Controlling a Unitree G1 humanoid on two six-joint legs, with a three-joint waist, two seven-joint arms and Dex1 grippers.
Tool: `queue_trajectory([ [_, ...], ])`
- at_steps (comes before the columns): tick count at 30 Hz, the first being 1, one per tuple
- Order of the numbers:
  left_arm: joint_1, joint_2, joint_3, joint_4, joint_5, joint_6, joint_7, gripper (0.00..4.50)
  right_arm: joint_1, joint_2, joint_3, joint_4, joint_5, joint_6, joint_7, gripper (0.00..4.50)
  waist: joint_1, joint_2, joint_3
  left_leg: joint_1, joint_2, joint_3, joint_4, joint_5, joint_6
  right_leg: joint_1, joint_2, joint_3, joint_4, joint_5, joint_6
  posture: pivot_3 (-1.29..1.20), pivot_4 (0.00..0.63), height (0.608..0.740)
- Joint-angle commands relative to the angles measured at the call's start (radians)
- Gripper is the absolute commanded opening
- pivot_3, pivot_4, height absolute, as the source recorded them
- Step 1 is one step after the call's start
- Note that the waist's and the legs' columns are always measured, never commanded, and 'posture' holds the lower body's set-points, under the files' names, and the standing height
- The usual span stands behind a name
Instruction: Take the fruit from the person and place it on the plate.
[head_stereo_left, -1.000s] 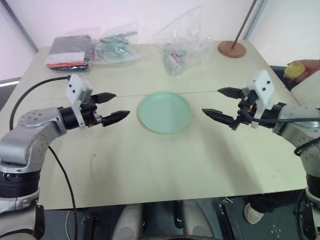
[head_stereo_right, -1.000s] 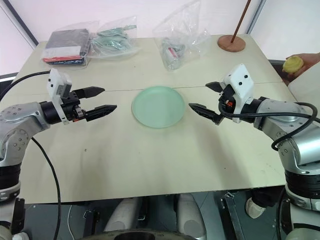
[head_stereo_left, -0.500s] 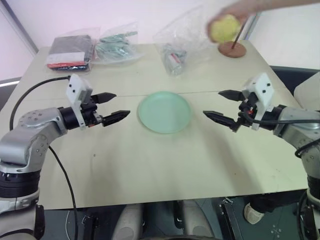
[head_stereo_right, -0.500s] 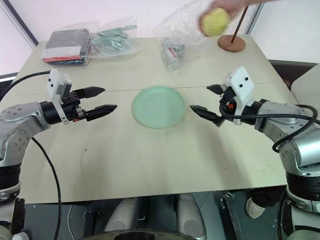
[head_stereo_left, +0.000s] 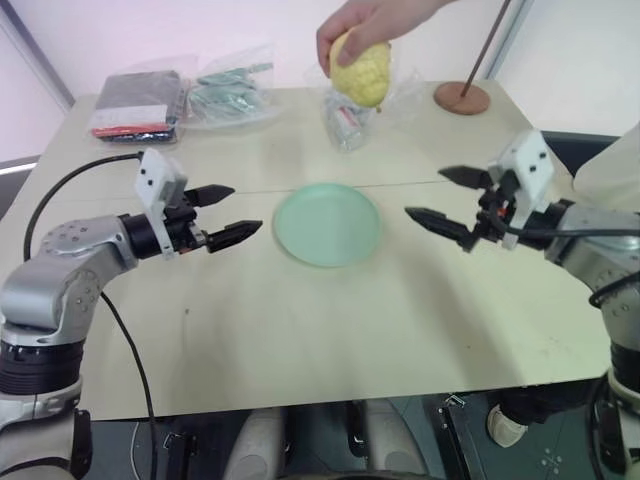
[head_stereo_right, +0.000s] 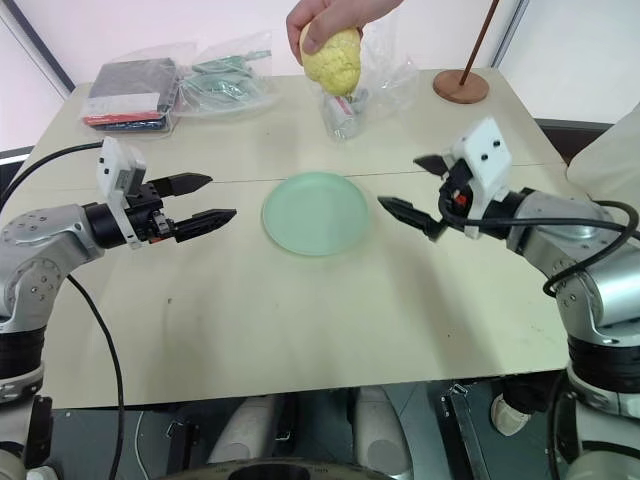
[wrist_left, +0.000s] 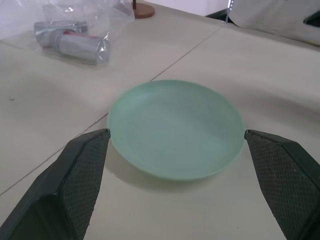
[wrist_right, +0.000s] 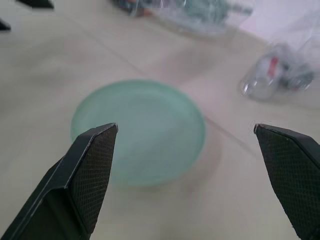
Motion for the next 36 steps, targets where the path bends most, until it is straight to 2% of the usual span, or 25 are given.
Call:
queue_trajectory([
  [1, -0.016, -0.001, 0.008, -0.008, 0.005, -0.019, 0.001, 4.5, -0.098, 0.062, 0.017, 0.011, -0.017, 0.02, -0.094, 4.46, 0.001, 0.0, 0.0, 0.0, 0.0, 0.0, 0.0, 0.0, 0.0, 0.0, 0.0, 0.0, 0.0, 0.0, 0.0, 0.0, 0.15, 0.74],
  [6, -0.013, -0.01, 0.008, -0.012, 0.009, -0.019, 0.003, 4.5, -0.242, 0.184, 0.064, 0.053, -0.037, 0.064, -0.209, 4.46, 0.0, 0.0, 0.0, 0.0, 0.0, 0.0, 0.0, 0.0, 0.0, -0.001, 0.0, 0.001, 0.0, 0.0, 0.0, 0.0, 0.15, 0.74],
  [13, -0.005, -0.019, 0.016, -0.024, 0.011, -0.019, 0.015, 4.5, -0.342, 0.281, 0.113, 0.151, -0.1, 0.025, -0.261, 4.46, 0.002, 0.0, 0.0, -0.001, -0.001, 0.0, 0.0, 0.0, 0.0, -0.001, -0.001, 0.0, 0.0, 0.0, 0.0, 0.0, 0.15, 0.74],
  [24, 0.022, -0.021, 0.034, -0.055, 0.001, -0.015, 0.042, 4.5, -0.448, 0.361, 0.166, 0.312, -0.194, -0.08, -0.251, 4.46, -0.003, 0.0, 0.0, -0.001, -0.001, 0.0, 0.0, 0.0, 0.0, -0.002, -0.001, 0.0, 0.001, 0.0, 0.0, 0.0, 0.15, 0.74],
  [33, 0.029, -0.021, 0.034, -0.063, -0.002, -0.015, 0.052, 4.5, -0.491, 0.412, 0.171, 0.367, -0.233, -0.113, -0.249, 4.46, -0.002, 0.0, 0.0, -0.001, -0.001, 0.0, -0.001, 0.0, 0.0, -0.002, -0.001, 0.0, 0.001, 0.0, 0.0, 0.0, 0.15, 0.74],
  [36, 0.028, -0.022, 0.032, -0.063, -0.002, -0.015, 0.052, 4.5, -0.495, 0.42, 0.17, 0.366, -0.239, -0.115, -0.248, 3.68, -0.003, 0.0, 0.0, -0.001, -0.001, 0.0, -0.001, 0.0, 0.0, -0.002, -0.001, 0.0, 0.001, 0.0, 0.0, 0.0, 0.15, 0.74],
])
